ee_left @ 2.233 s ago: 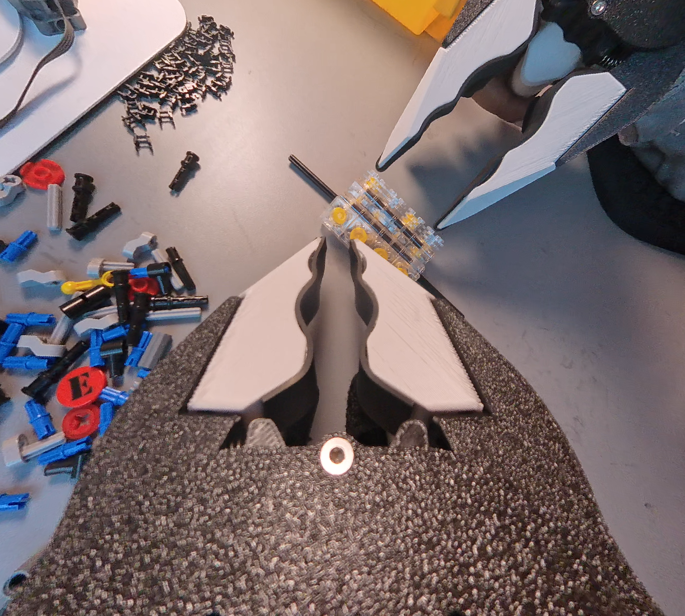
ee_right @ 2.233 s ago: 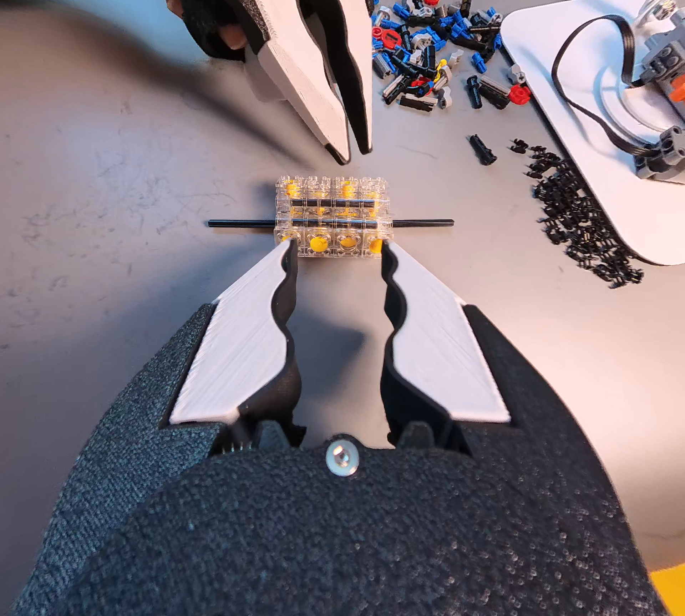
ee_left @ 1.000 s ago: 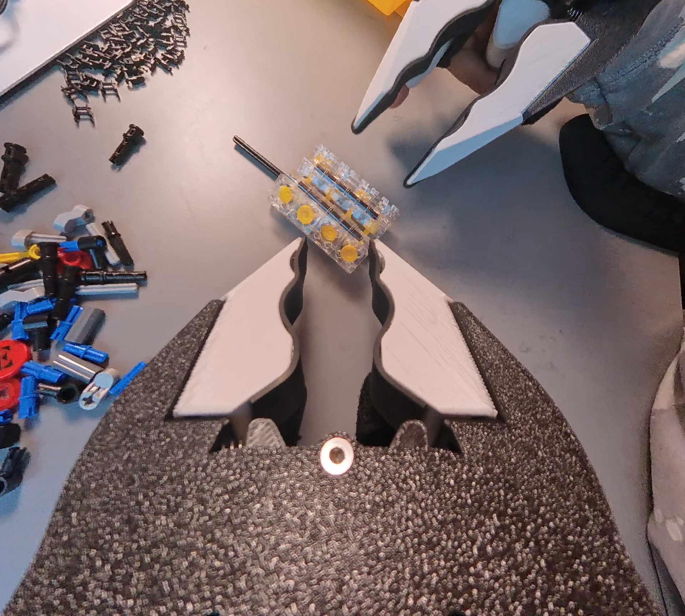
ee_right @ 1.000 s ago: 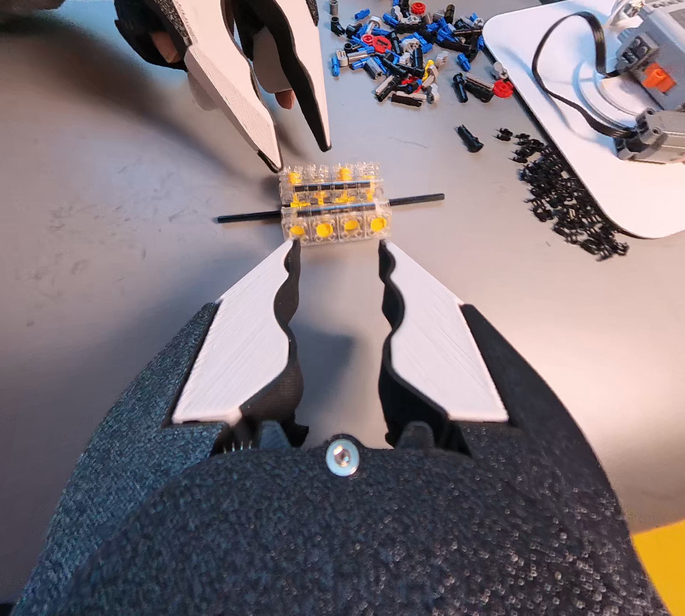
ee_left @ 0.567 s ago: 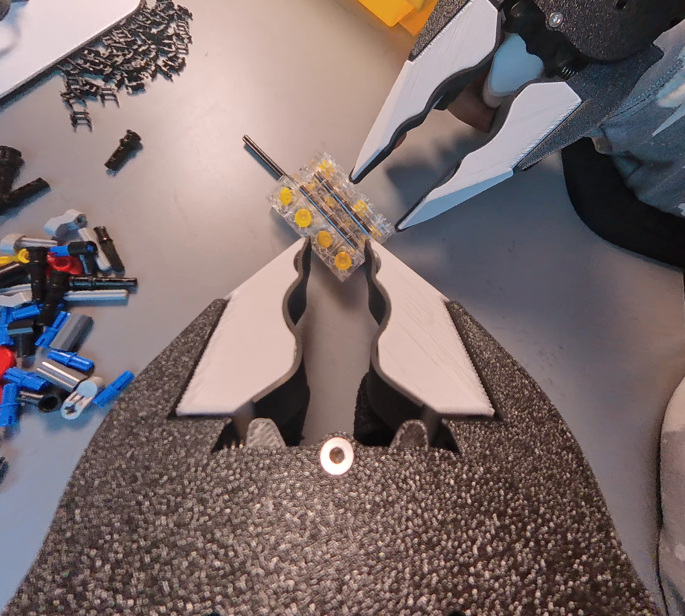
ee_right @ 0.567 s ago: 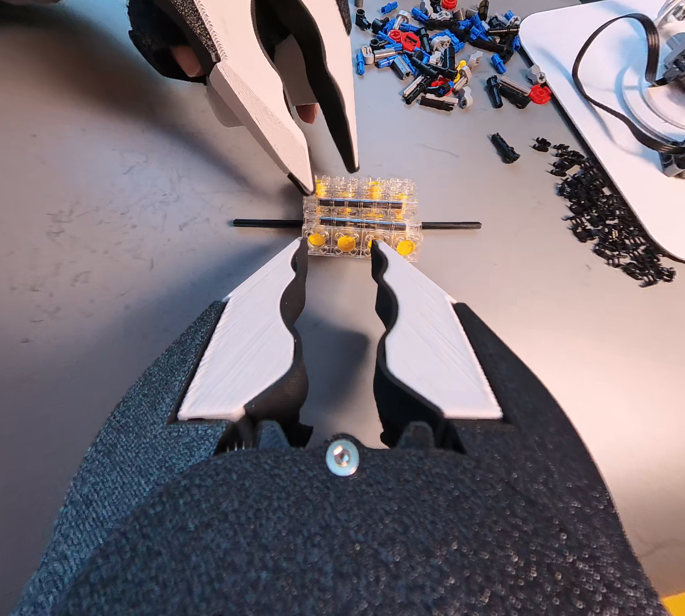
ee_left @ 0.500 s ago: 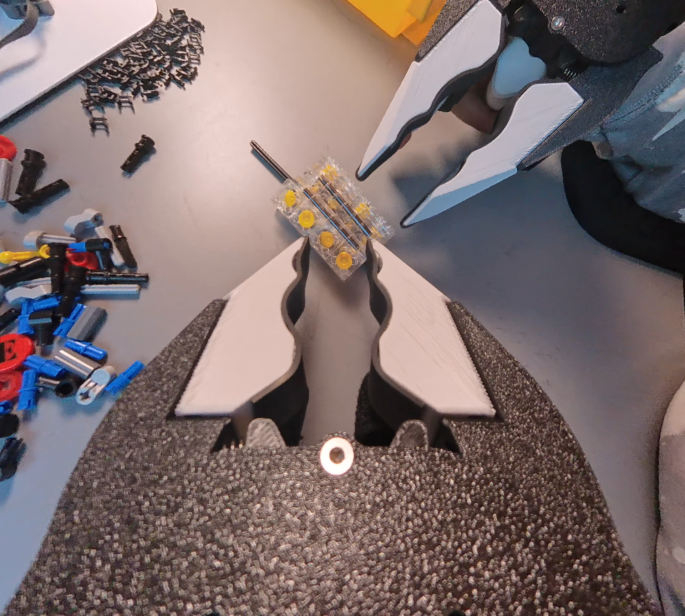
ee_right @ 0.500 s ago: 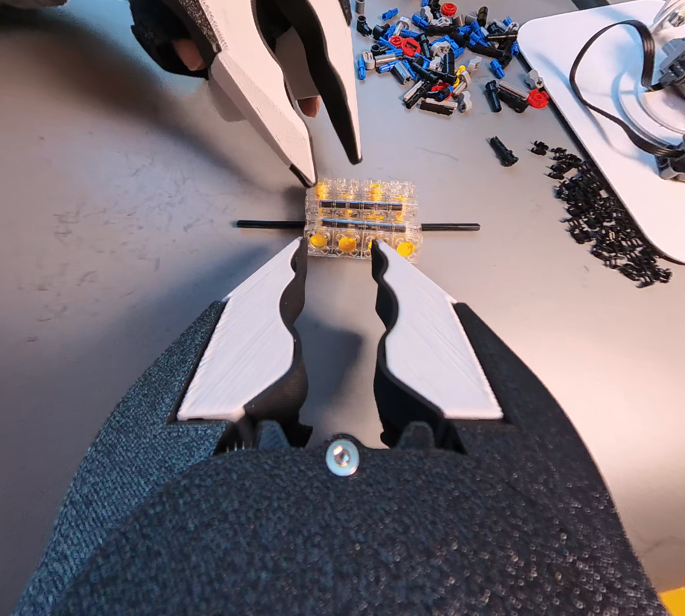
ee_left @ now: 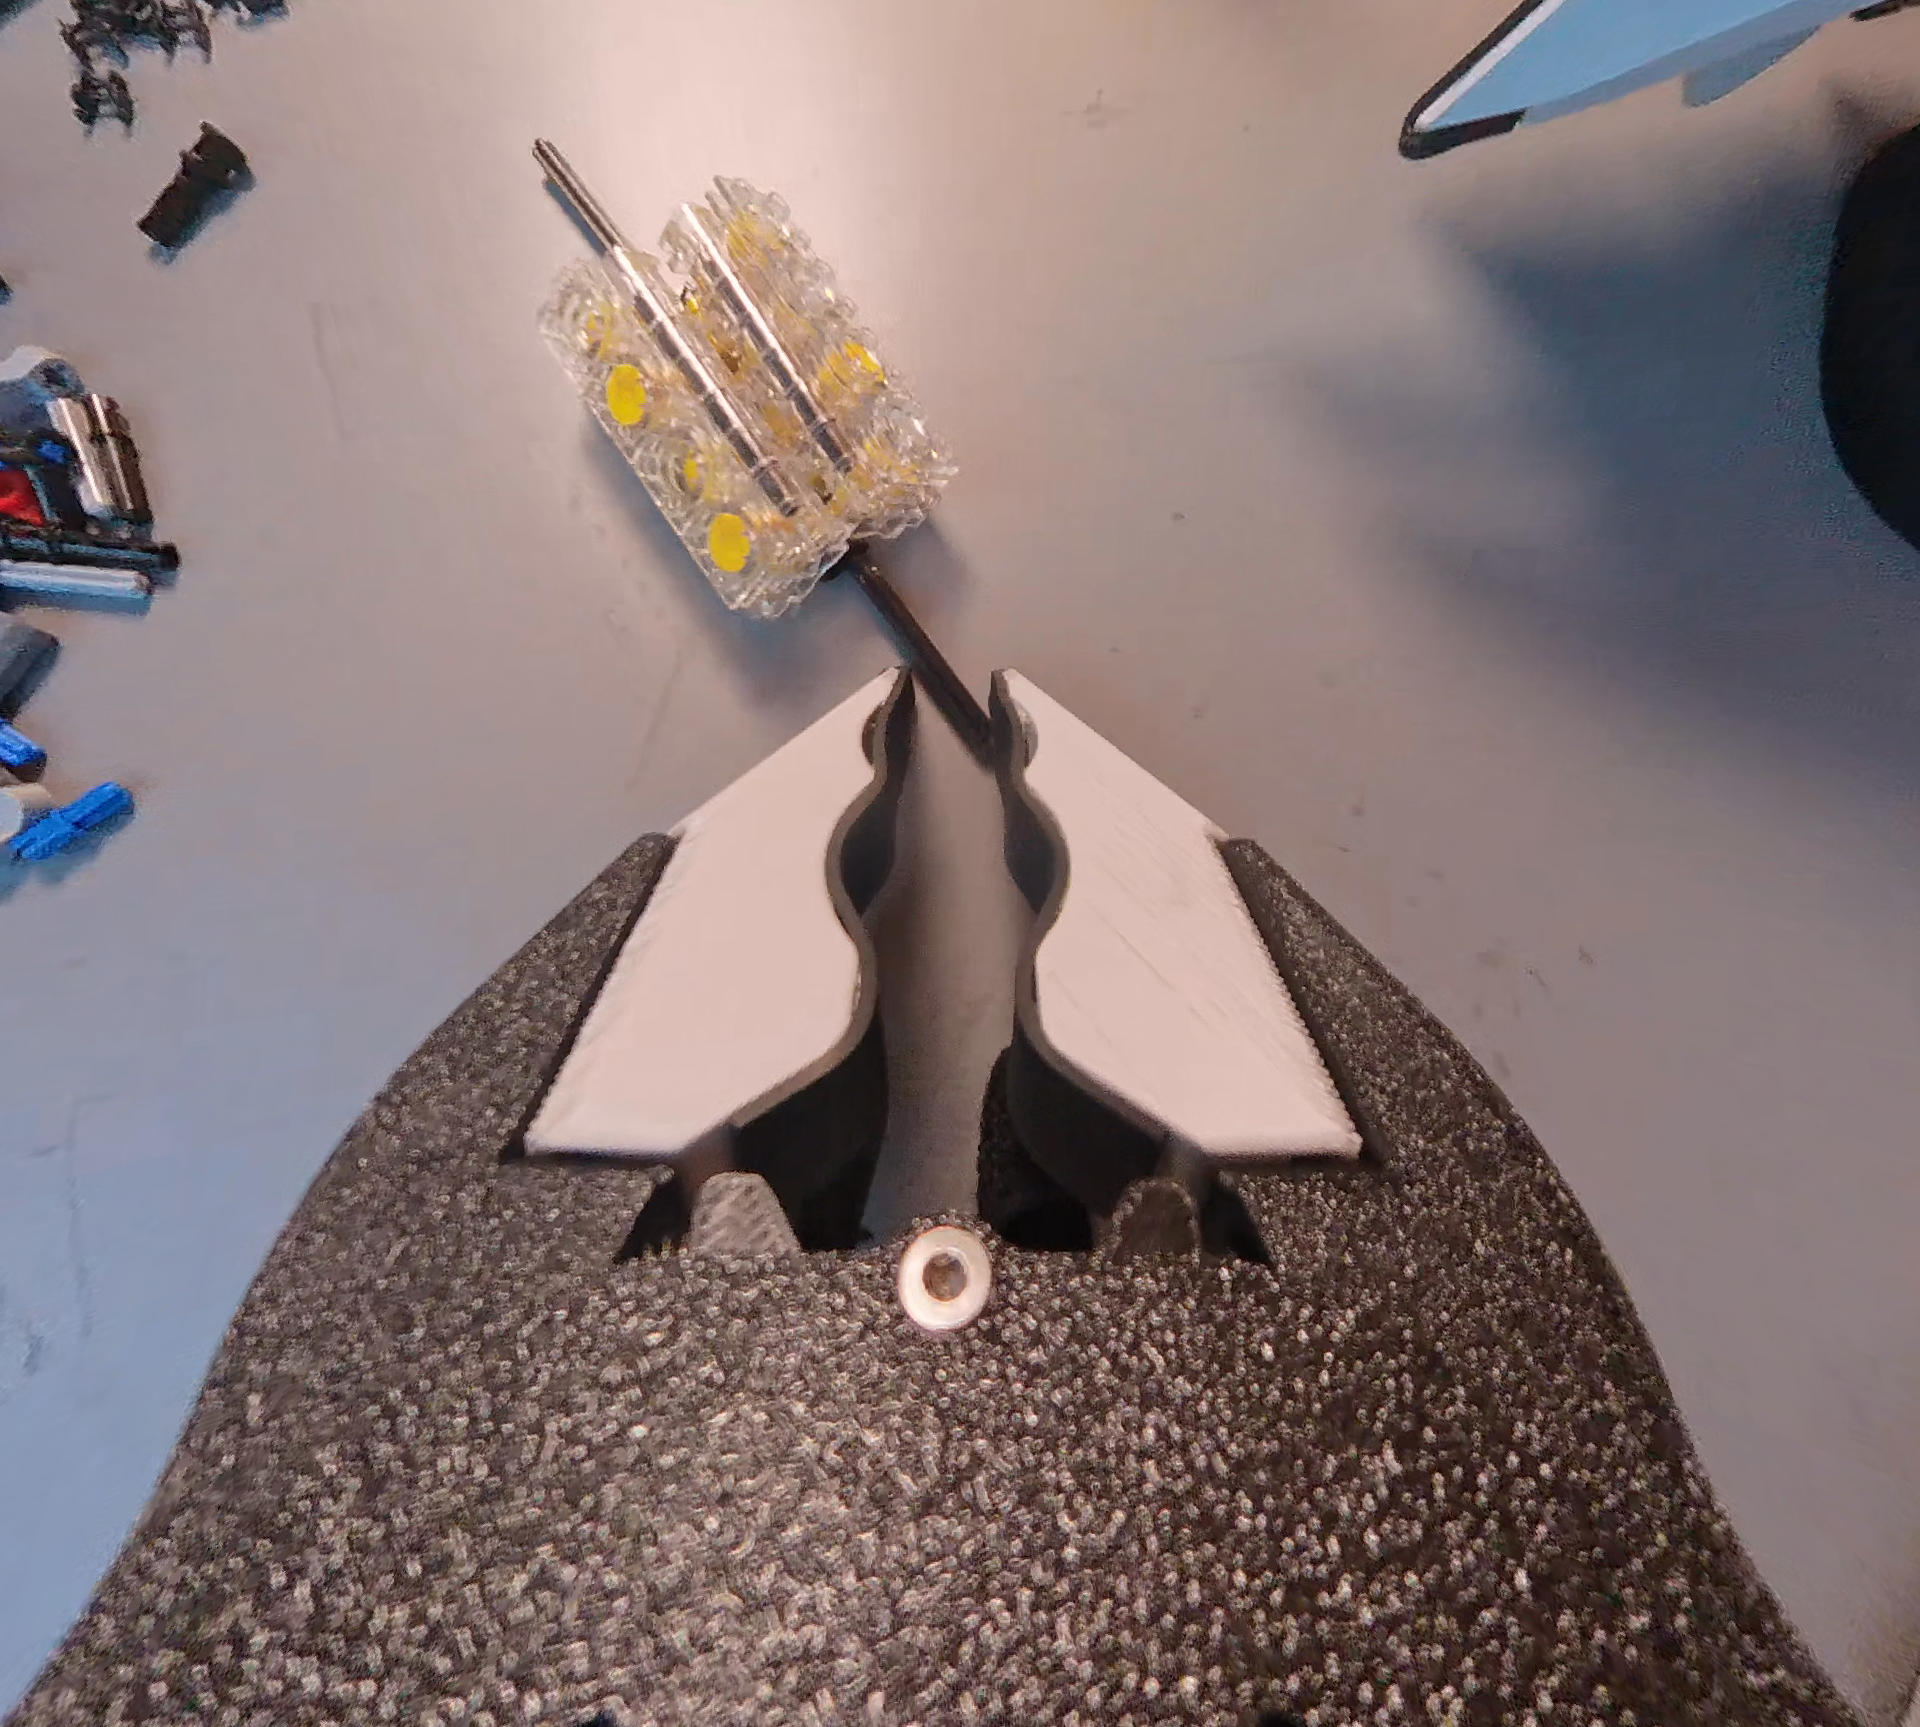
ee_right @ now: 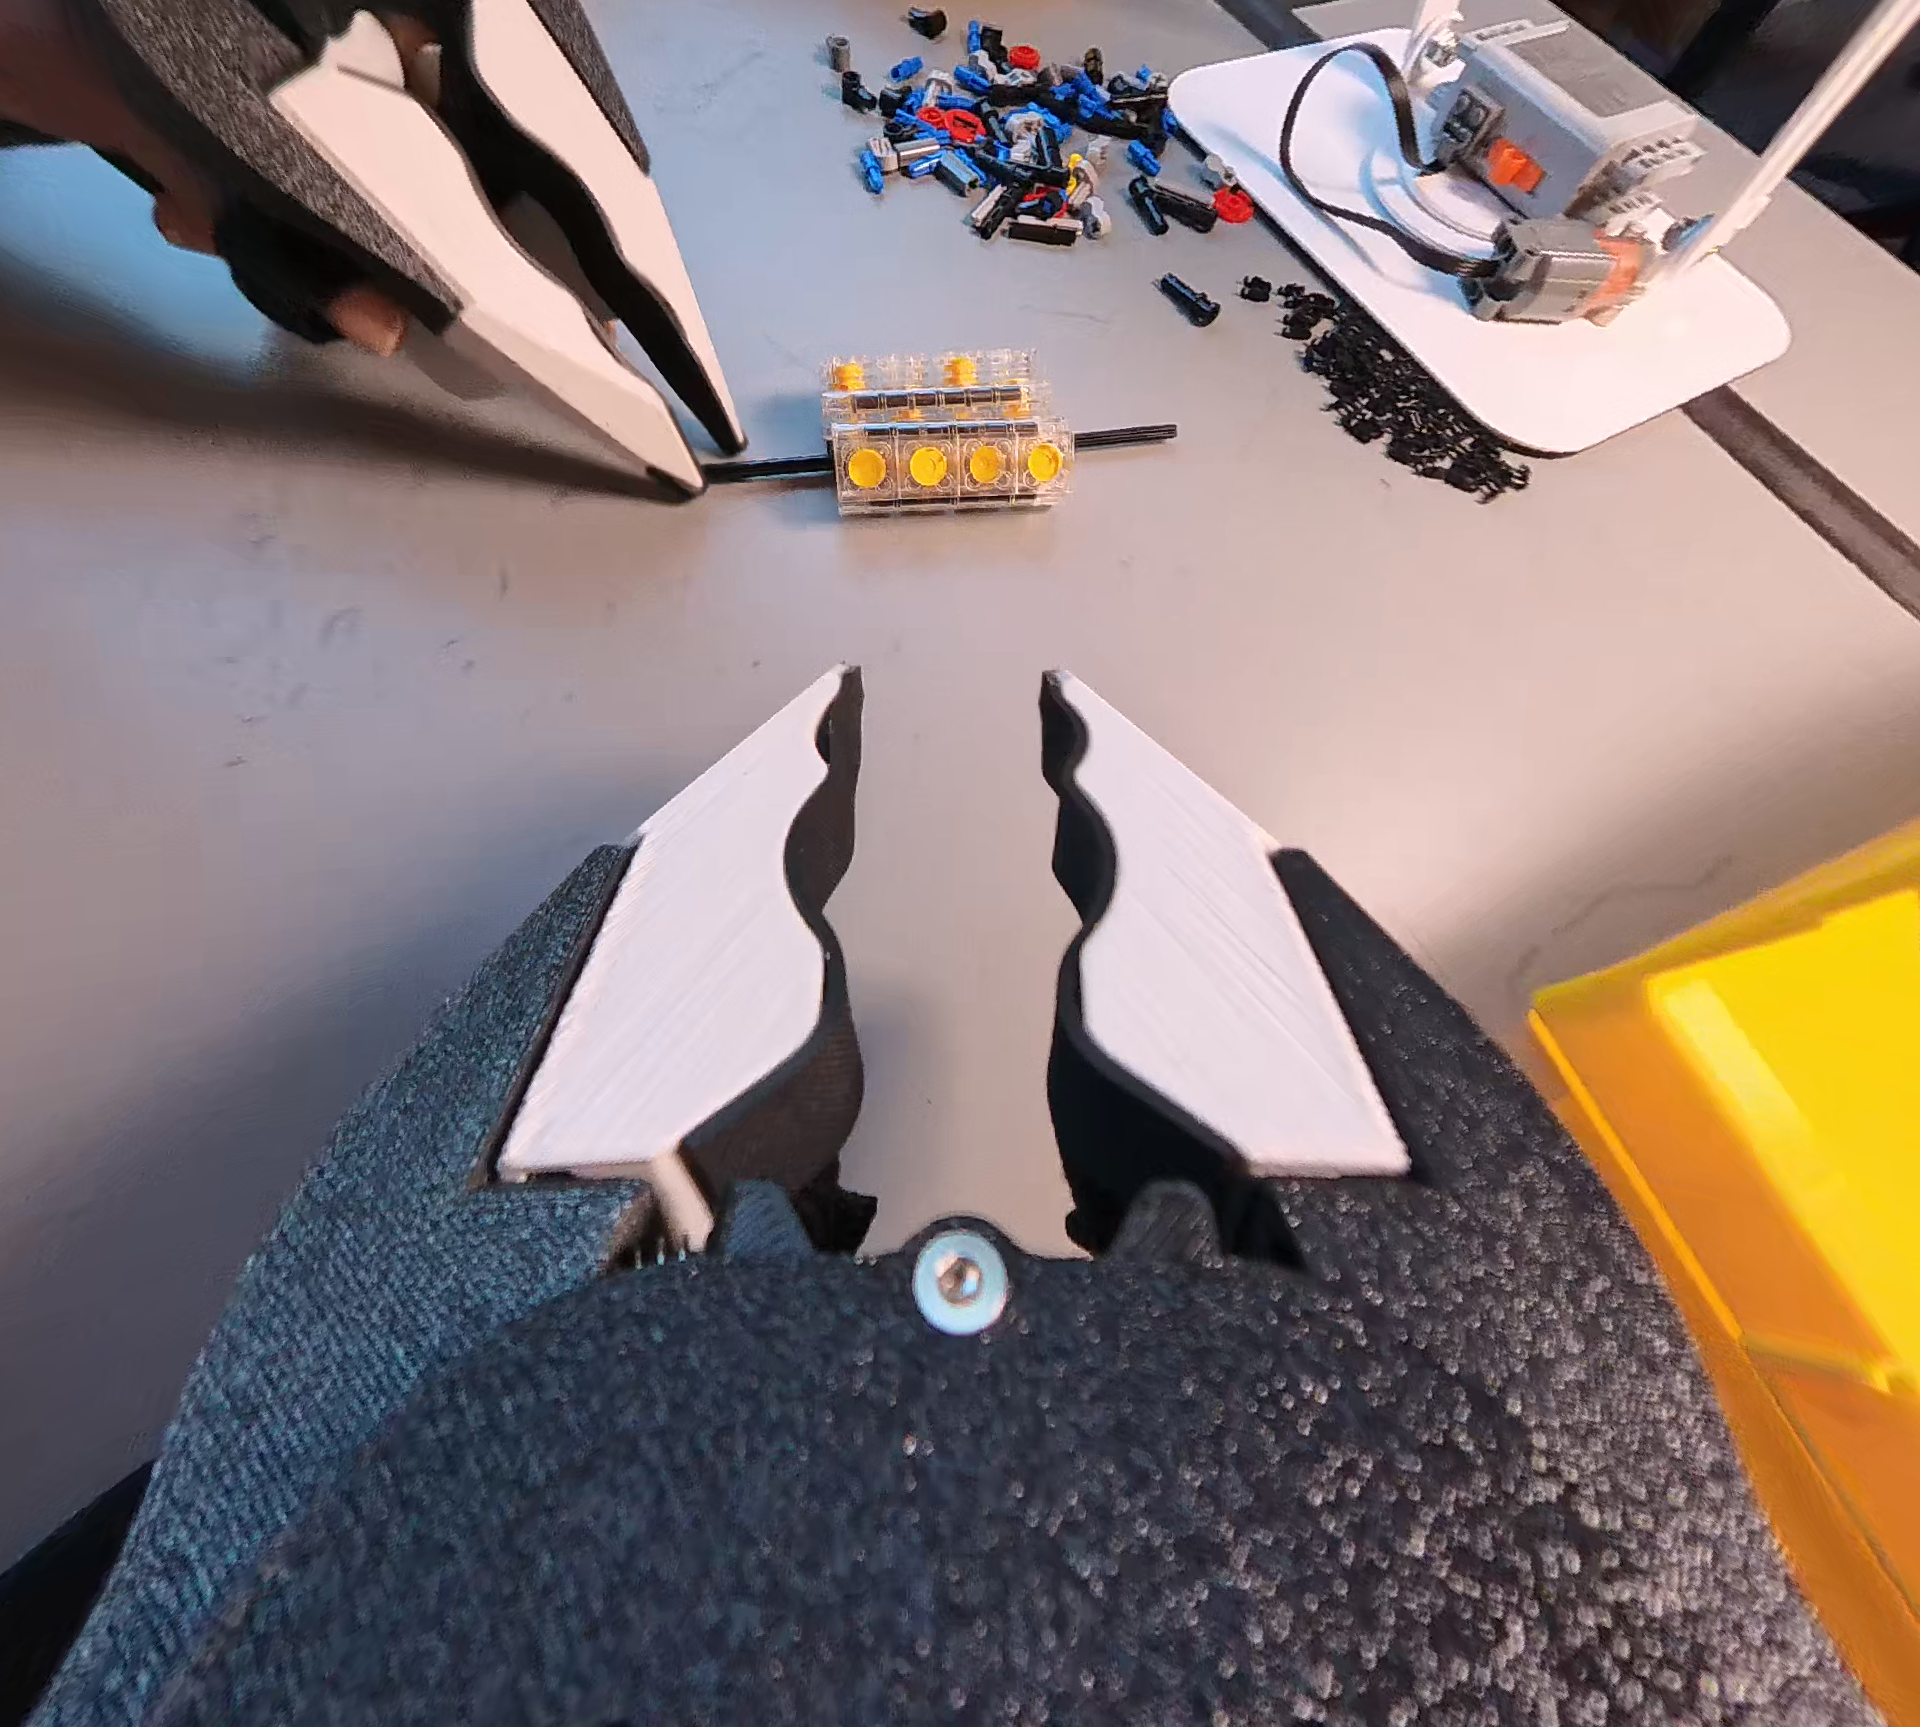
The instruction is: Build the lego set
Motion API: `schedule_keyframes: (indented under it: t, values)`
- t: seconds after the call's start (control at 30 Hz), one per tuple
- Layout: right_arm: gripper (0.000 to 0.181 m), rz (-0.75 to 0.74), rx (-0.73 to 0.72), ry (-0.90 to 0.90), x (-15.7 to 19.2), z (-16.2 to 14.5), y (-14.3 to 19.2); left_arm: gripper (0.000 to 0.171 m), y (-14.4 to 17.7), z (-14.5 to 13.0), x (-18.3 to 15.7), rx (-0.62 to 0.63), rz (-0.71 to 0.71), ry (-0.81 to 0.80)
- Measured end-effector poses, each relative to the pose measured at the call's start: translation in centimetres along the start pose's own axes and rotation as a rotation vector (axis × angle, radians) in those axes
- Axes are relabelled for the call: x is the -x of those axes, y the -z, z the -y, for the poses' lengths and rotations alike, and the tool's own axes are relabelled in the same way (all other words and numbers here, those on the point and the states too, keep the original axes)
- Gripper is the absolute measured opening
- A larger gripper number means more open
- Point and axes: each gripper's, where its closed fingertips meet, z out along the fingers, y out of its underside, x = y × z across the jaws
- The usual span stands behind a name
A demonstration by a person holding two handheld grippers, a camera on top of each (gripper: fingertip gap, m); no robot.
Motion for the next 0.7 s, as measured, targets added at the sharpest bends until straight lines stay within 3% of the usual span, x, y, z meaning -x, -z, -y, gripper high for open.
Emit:
schedule_keyframes:
  t: [0.13, 0.3, 0.53, 0.7]
  values:
    - [0.033, -0.031, -0.026, -0.007, 0.0, -0.1, 1.1, 0.010, -0.1, -0.1, 0.1, 0.036, 0.024, -0.091]
    - [0.033, -0.046, -0.057, -0.015, 0.0, 0.0, 1.8, 0.005, 1.2, -1.3, 1.6, 0.101, -0.096, -0.188]
    - [0.033, -0.044, -0.041, -0.005, 0.4, -0.2, 1.4, 0.006, 2.5, -2.2, 5.4, 0.127, -0.202, -0.252]
    - [0.033, -0.008, 0.013, 0.019, 1.5, -0.5, 0.4, 0.006, 2.8, -2.4, 5.5, 0.103, -0.229, -0.274]
